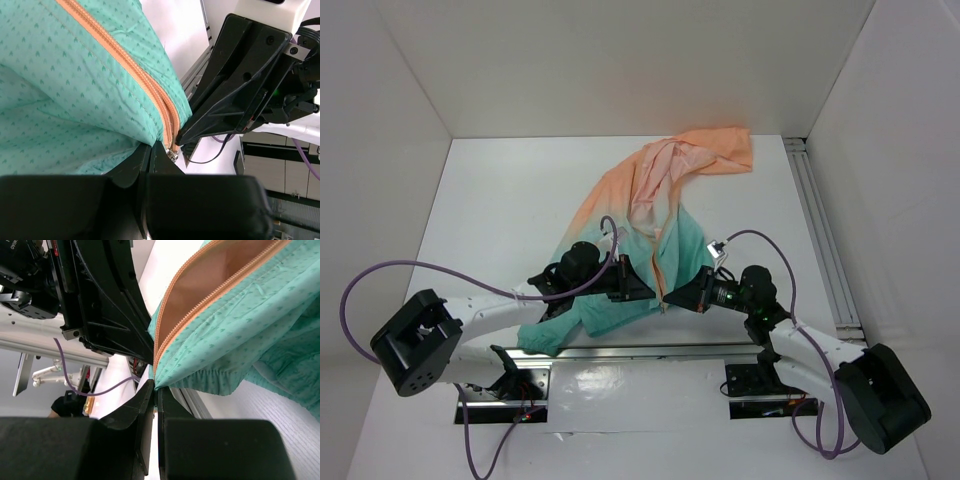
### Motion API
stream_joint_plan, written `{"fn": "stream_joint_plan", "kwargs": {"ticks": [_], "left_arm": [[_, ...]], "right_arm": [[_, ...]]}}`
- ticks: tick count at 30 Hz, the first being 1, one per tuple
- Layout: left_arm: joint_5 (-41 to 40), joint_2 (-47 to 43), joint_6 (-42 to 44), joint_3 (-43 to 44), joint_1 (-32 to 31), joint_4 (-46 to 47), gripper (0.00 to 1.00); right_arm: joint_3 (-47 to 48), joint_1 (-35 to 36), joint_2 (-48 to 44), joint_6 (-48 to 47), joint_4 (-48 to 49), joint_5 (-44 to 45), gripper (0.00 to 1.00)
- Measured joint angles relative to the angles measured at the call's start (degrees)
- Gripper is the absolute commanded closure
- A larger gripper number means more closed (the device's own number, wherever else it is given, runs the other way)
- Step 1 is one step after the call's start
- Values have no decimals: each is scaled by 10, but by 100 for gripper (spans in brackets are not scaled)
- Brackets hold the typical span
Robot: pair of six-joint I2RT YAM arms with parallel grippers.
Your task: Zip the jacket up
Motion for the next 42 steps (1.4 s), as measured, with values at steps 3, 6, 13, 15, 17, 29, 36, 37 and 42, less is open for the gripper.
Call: {"fn": "stream_joint_plan", "kwargs": {"ticks": [3,6,13,15,17,29,36,37,42], "left_arm": [[0,0,0,-1,0,2,100],[0,0,0,-1,0,2,100],[0,0,0,-2,0,4,100],[0,0,0,-4,0,6,100],[1,0,0,-6,0,6,100],[5,0,0,-10,0,10,100],[7,0,0,-10,0,10,100],[7,0,0,-10,0,10,100],[12,0,0,-10,0,10,100]], "right_arm": [[0,0,0,0,0,2,100],[0,-2,-4,0,0,4,100],[0,-5,-10,0,0,7,100],[0,-5,-9,0,0,7,100],[0,-5,-8,0,0,7,100],[0,-5,-3,0,2,7,100],[0,-9,-3,1,2,18,100],[0,-9,-3,2,2,19,100],[0,-9,-3,2,2,20,100]]}}
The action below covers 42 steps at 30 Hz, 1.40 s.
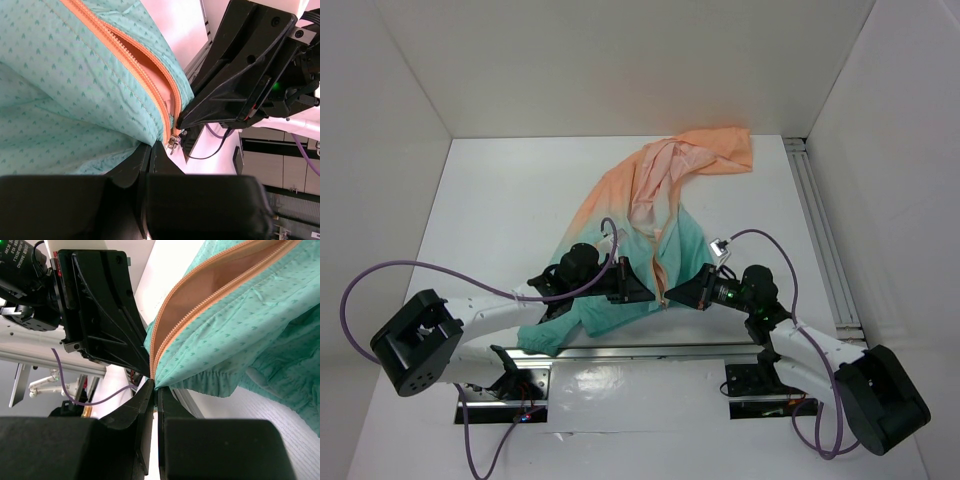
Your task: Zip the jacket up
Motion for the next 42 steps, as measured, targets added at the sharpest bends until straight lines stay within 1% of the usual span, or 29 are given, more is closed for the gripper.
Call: {"fn": "stream_joint_plan", "kwargs": {"ticks": [11,21,42], "left_arm": [[-10,-21,-1,-4,0,-3,100],[-12,-22,-3,-4,0,-4,100],[-11,-16,-6,-4,0,4,100]], "right_arm": [[0,0,-6,0,-2,-4,100],[0,0,-14,0,-2,-14,100],[0,0,7,2,18,-19,100]]}}
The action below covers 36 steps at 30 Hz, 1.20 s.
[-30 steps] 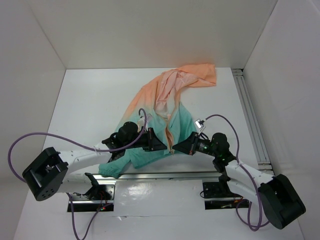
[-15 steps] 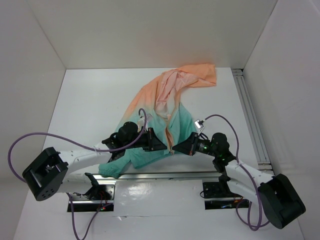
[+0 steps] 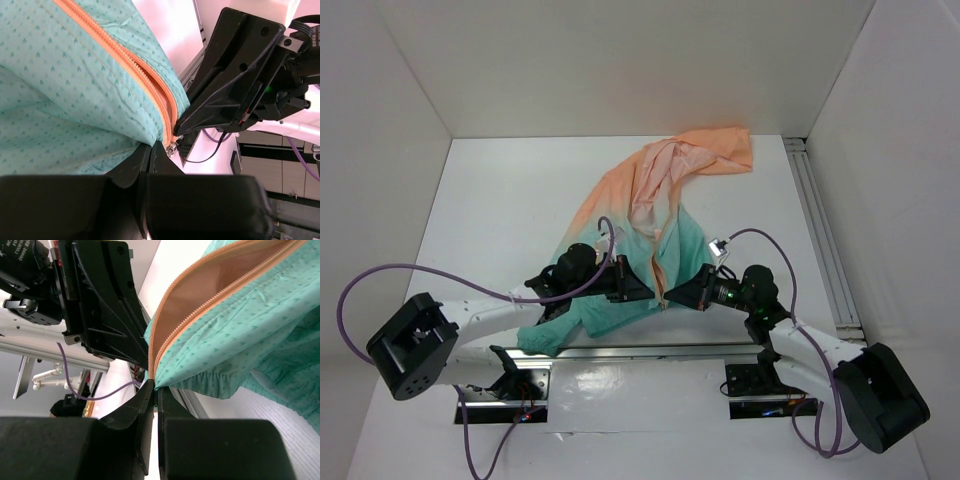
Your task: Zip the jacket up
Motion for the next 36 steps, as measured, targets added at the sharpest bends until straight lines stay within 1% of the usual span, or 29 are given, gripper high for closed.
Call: {"fn": "stream_joint_plan", "kwargs": {"ticks": [24,36], "left_arm": [[5,7,-9,-6,-4,17,100],[-21,7,-5,-3,-22,-6,100]], "right_arm": [[2,0,8,4,6,2,100],[14,0,-12,-12,-33,10,100]]}}
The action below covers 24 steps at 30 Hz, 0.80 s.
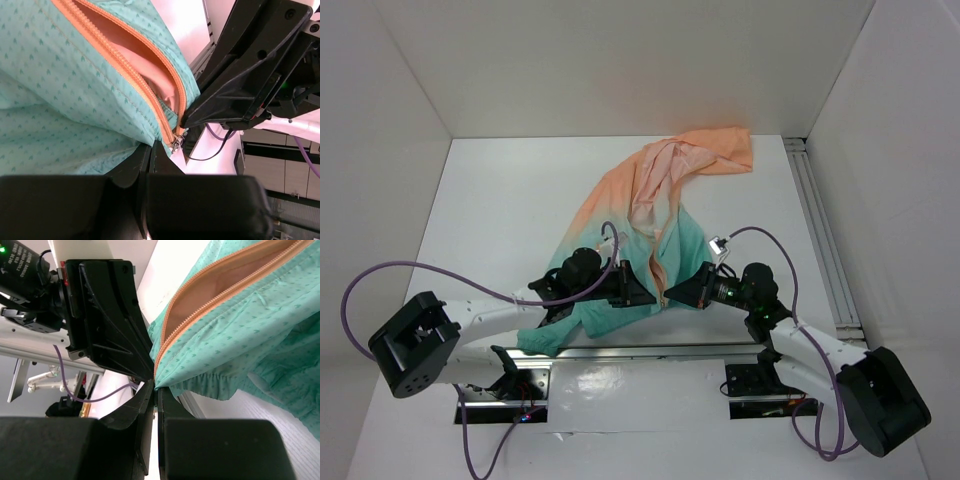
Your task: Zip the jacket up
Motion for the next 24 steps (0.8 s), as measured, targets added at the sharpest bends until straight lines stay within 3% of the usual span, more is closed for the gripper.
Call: {"fn": "stream_joint_plan", "kwargs": {"ticks": [13,24], "left_arm": [[-17,-1,15,10,-7,-19,100],[-63,-1,46,54,-28,-94,100]], "right_arm": [[23,0,-5,-36,-69,18,100],[36,0,-8,-49,-99,28,100]]}}
